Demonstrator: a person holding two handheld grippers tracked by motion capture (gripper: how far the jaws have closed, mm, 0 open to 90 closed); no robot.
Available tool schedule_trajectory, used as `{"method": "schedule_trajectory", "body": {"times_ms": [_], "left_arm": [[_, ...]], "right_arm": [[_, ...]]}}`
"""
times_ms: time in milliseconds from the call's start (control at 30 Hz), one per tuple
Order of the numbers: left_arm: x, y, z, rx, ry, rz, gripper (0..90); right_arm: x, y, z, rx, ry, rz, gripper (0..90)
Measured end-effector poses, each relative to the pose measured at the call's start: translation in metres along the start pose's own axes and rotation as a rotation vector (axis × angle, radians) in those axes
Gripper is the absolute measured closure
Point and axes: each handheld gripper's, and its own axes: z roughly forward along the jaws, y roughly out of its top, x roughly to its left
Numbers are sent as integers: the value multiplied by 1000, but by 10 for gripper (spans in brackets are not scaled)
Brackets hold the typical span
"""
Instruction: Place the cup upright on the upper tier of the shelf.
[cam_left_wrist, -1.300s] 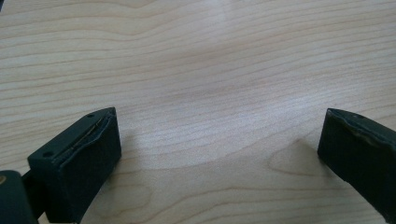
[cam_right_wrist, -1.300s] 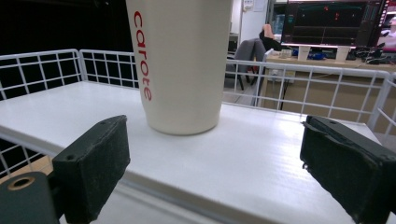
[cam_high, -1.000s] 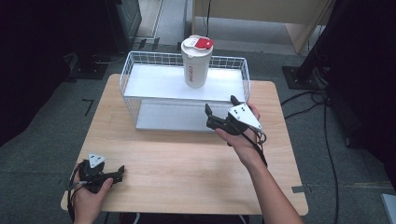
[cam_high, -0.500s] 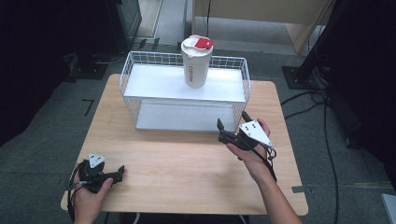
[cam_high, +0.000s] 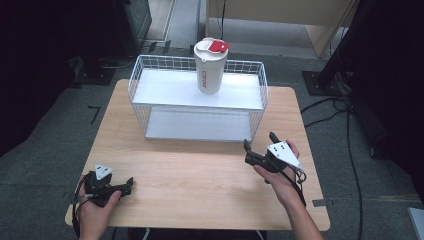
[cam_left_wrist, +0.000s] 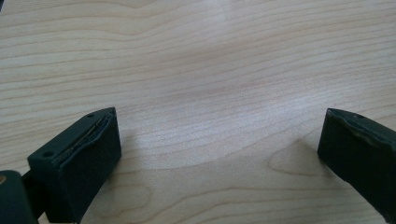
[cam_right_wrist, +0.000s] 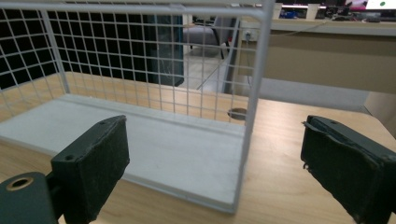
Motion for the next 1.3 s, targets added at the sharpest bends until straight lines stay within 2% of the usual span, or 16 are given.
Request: {"method": "schedule_trajectory", "body": {"times_ms": [233,300,600,733,767,1000,1300], "left_arm": [[0,0,0,-1,0,-1,0],[0,0,0,0,0,0,0],[0,0,0,2,0,2,0],[0,0,0,0,0,0,0],[0,0,0,0,0,0,0],[0,0,0,0,0,0,0],[0,0,0,0,0,0,0]], "right_arm": [[-17,-19,-12,36,-34,16,77],[-26,-27,-17,51,-56,17,77],[-46,-45,-31,84,-105,31,77],[-56,-54,-38,113,-128,33,77],[-62,-58,-43,131,-144,38,77],[-78,-68,-54,169,-186,44,77],[-94,-73,-70,218,-195,81,77]]}}
